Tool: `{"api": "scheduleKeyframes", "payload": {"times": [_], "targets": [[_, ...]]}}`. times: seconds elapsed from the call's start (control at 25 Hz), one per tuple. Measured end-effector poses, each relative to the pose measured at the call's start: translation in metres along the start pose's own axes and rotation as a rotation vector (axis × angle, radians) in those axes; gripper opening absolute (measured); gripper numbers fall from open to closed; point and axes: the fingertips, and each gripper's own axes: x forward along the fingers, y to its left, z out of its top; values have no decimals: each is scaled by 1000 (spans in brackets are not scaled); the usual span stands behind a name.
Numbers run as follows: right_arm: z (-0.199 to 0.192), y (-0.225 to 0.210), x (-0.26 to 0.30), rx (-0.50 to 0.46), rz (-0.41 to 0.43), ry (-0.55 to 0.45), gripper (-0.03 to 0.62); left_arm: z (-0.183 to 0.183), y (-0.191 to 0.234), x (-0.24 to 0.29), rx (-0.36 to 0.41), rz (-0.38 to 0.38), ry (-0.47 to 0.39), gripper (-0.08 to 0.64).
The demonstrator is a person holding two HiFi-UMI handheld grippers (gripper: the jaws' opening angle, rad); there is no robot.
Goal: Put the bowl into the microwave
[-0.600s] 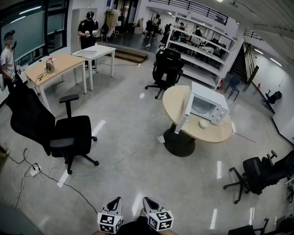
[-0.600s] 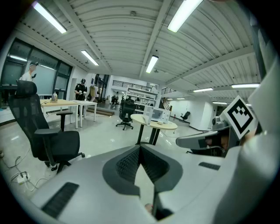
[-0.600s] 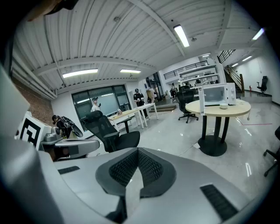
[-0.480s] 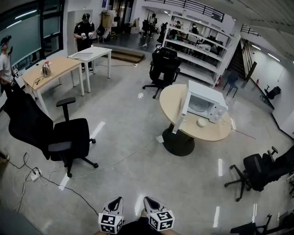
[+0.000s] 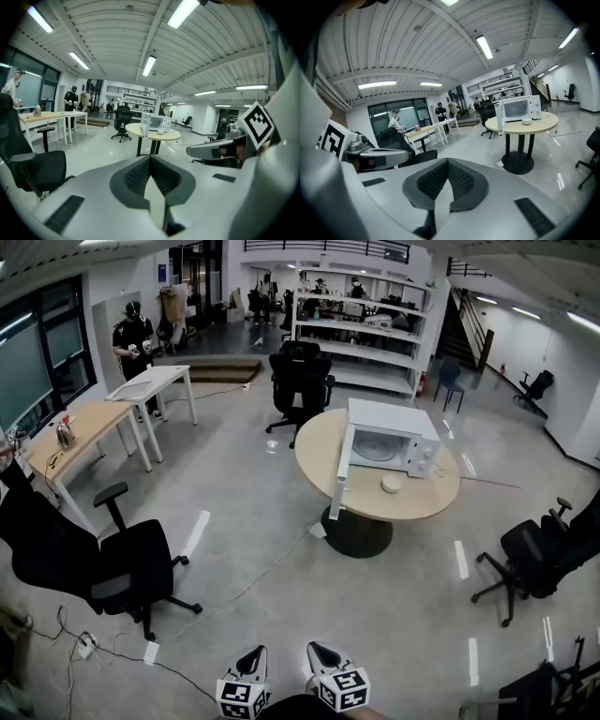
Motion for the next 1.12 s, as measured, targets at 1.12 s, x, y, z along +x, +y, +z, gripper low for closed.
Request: {"api": "scheduleKeyframes", "payload": {"times": [1.12], "targets": [[48,-166,-14,28,-63,-69,15,50,-94,141,97,-38,-12,45]]}}
